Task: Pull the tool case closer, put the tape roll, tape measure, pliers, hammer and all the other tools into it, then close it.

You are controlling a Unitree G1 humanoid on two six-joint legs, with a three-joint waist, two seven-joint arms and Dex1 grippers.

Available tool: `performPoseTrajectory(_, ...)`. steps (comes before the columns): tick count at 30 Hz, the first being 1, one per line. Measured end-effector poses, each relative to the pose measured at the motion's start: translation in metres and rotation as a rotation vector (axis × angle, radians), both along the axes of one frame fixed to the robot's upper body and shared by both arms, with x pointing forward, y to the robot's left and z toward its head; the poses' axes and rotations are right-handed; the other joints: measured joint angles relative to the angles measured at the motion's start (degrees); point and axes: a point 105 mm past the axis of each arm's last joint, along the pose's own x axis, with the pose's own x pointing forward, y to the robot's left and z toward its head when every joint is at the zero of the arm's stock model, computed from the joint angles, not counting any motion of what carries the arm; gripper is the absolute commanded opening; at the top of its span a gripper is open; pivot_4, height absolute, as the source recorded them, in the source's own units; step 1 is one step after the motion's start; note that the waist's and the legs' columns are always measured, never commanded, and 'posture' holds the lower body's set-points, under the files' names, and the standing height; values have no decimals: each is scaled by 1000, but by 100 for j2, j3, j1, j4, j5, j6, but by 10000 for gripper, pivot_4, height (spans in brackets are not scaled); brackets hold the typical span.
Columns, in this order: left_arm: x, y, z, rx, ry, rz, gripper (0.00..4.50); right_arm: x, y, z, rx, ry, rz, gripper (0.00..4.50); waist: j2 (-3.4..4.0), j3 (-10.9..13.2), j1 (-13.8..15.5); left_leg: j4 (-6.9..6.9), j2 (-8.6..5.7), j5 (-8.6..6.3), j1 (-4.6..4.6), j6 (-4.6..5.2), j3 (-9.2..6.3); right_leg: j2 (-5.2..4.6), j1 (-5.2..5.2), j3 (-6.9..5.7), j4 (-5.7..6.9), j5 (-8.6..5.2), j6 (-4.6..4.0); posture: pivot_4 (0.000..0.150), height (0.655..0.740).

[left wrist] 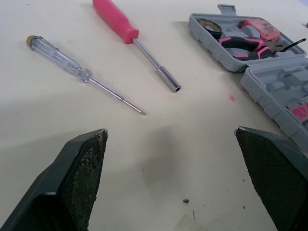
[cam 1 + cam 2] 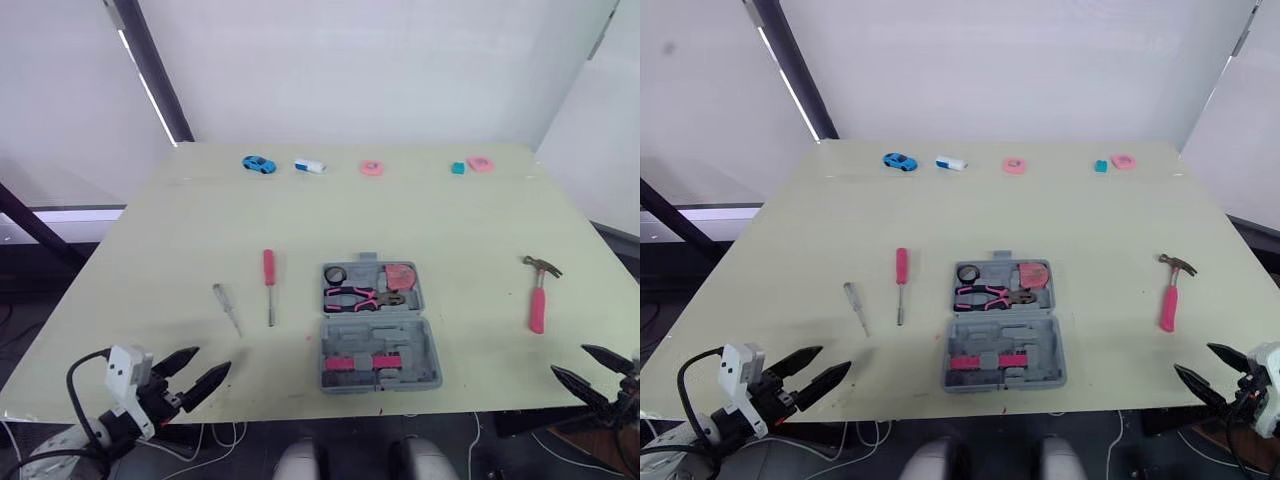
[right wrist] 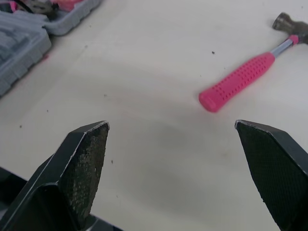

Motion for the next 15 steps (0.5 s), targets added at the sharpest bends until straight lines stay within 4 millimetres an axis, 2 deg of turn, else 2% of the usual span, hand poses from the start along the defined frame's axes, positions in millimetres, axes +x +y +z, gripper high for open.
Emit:
performPoseTrajectory(7, 11, -5, 7, -3, -16, -24, 45000, 11, 20, 9, 15, -38, 34, 44100, 1, 1, 3, 0, -1, 0, 0, 0, -1, 0, 0, -1, 1, 5, -8, 1500, 7400)
performPoseTrajectory(15, 29, -21, 29, 6, -70, -101, 45000, 38, 51, 26, 33, -97, 132, 44100, 1, 2, -4, 0, -7, 1, -1, 1, 1, 6, 0, -2, 1, 13, -21, 1500, 7400)
